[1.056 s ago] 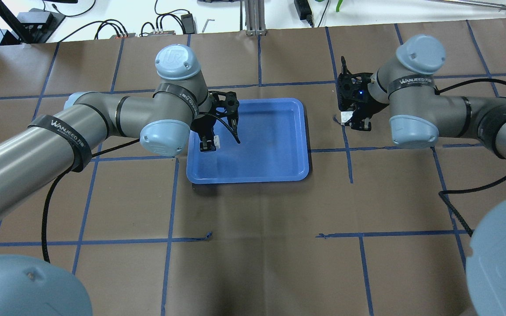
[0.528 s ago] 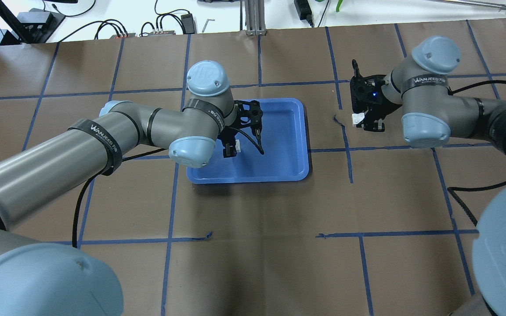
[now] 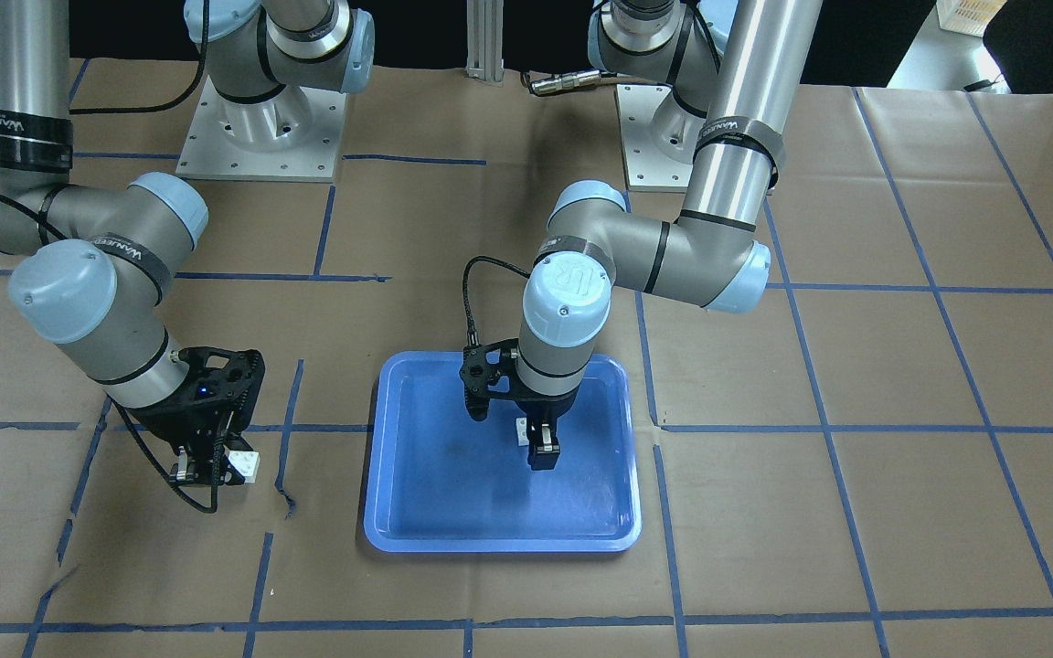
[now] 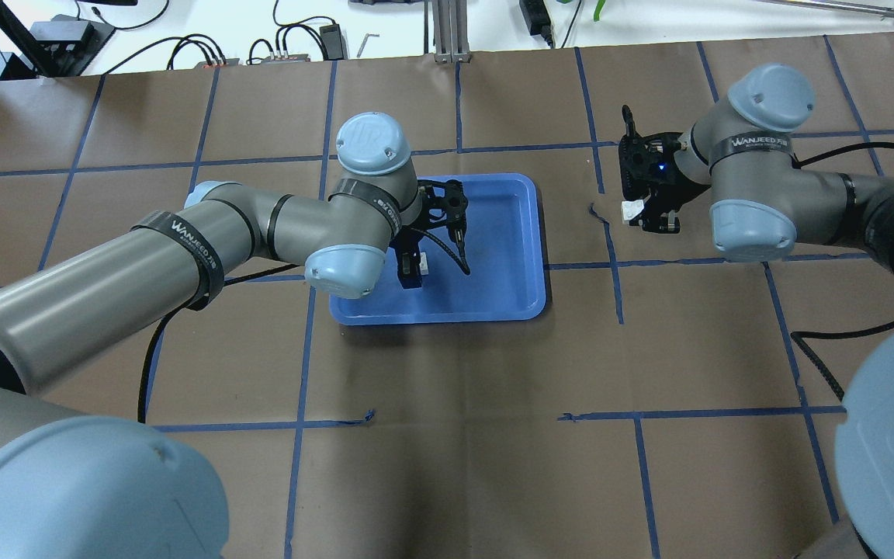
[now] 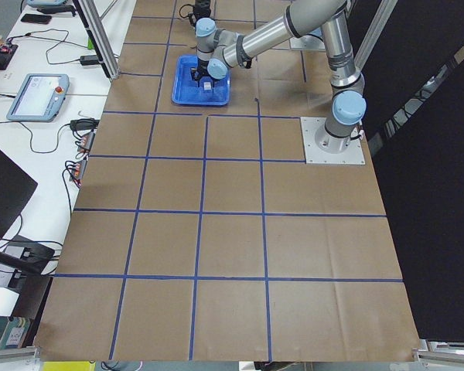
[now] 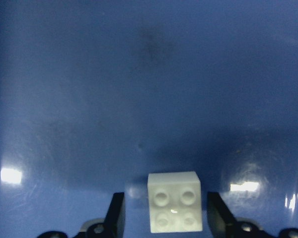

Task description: Assemble white blocks and place on blue tray

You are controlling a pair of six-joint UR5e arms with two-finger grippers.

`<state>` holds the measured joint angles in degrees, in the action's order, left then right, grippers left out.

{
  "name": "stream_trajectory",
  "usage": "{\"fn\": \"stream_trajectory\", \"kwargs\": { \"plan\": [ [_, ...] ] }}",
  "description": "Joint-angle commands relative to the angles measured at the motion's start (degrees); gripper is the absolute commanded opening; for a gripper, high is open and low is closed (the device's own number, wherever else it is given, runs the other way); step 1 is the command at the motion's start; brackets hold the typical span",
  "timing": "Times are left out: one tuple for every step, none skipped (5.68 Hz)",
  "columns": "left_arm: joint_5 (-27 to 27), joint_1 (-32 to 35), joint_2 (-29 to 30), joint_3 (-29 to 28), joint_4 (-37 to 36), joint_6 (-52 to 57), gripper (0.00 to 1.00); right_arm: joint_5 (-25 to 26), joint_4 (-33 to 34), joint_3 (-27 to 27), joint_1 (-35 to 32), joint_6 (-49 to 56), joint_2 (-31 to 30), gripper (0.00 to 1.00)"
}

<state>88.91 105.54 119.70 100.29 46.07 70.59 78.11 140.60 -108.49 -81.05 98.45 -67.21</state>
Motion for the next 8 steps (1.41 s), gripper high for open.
{"fn": "stream_trajectory", "kwargs": {
  "plan": [
    [0.39, -1.73, -3.66, -1.23, 2.95, -0.19, 0.99, -3.29, -0.06, 0.03, -0.94, -3.49, -0.72, 0.16],
    [0.39, -4.61, -8.12, -2.63, 11.50, -1.58, 0.99, -4.28, 0.02, 0.12, -3.48, -6.66, -1.08, 0.16],
    [0.56, -5.34, -13.21, -4.12, 22.81, -5.51, 0.99, -4.89, 0.63, 0.47, -7.68, -13.47, -1.08, 0.16],
    [0.65, -6.13, -17.70, -4.31, 27.80, -10.95, 0.99, -6.21, 0.81, 0.56, -11.20, -18.59, -1.08, 0.16],
    [0.65, -7.18, -20.88, -4.22, 30.11, -23.79, 0.99, -6.22, 3.25, 1.00, -15.41, -22.56, -0.64, 0.16],
    [0.74, -7.28, -23.95, -4.40, 31.18, -36.01, 0.99, -7.70, 6.24, 1.00, -19.28, -27.12, 0.40, 0.16],
    [0.83, -7.19, -26.59, -5.01, 37.11, -48.06, 0.99, -8.67, 8.70, 1.26, -21.15, -28.21, 2.68, 0.16],
    [0.74, -7.28, -28.54, -5.88, 40.04, -59.40, 0.99, -8.68, 10.90, 1.35, -22.99, -29.35, 4.79, 0.16]
  ]
}}
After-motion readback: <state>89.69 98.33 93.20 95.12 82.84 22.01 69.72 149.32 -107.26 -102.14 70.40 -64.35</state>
